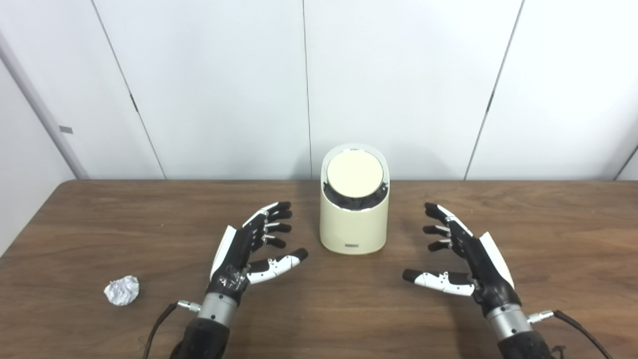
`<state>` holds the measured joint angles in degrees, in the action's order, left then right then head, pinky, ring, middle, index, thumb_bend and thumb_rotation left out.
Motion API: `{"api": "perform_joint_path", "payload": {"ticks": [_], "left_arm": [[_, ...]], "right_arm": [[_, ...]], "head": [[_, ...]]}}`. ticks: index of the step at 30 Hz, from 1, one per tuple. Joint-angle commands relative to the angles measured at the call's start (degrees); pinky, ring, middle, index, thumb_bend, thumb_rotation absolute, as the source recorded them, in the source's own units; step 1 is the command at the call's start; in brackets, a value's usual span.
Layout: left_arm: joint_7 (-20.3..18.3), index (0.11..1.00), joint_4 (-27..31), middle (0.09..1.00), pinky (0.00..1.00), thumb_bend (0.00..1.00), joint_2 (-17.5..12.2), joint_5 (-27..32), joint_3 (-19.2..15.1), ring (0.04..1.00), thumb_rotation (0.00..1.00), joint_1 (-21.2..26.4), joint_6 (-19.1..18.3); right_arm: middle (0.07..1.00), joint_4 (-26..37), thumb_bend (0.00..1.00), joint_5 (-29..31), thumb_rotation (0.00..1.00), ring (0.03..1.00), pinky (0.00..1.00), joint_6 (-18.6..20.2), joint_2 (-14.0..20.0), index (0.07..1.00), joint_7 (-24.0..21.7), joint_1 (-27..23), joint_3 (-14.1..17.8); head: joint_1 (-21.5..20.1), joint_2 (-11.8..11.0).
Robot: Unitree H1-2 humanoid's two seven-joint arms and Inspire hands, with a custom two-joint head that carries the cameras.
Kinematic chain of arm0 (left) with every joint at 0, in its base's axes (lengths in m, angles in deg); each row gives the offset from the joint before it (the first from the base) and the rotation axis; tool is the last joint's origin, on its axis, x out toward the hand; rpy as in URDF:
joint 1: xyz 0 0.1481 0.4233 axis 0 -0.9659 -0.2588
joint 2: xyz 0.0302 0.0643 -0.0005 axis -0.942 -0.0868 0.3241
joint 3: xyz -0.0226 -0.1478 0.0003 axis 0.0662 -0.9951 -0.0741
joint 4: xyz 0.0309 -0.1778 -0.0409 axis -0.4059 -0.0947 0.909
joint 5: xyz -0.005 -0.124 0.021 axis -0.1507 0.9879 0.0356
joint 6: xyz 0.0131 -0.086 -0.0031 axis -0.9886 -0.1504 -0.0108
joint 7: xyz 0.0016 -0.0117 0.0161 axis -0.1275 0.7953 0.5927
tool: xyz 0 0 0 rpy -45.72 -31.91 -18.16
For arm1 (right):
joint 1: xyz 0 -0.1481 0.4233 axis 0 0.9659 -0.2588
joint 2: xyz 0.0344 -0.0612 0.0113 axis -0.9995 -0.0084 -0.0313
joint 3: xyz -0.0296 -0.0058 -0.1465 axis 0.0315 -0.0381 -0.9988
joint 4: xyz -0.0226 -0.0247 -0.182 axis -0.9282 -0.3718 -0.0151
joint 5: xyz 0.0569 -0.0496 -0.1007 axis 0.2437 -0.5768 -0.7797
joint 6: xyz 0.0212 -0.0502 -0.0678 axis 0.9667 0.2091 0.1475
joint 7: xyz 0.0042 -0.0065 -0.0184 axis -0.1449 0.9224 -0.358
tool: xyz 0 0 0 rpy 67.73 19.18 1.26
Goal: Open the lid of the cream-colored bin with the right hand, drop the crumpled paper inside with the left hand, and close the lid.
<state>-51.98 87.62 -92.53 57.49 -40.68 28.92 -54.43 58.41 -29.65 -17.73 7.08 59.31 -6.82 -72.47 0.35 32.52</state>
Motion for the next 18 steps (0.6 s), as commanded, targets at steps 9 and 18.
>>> {"api": "perform_joint_path", "payload": {"ticks": [9,18], "left_arm": [[0.4,0.839,1.4,0.812,0.61,0.69,-0.1,0.3,-0.3,0.738,0.12,1.4,2.4],[0.6,0.838,1.6,0.809,0.61,0.68,-0.1,0.2,-0.5,0.733,0.11,1.3,2.4]], "right_arm": [[0.882,1.6,0.74,-0.3,0.27,0.783,0.62,-2.4,0.0,0.878,1.0,-1.4,0.3],[0.88,1.3,0.73,-0.2,0.29,0.776,0.62,-2.8,-0.1,0.88,0.9,-1.3,0.1]], "head": [[0.0,0.0],[0.1,-0.1]]}}
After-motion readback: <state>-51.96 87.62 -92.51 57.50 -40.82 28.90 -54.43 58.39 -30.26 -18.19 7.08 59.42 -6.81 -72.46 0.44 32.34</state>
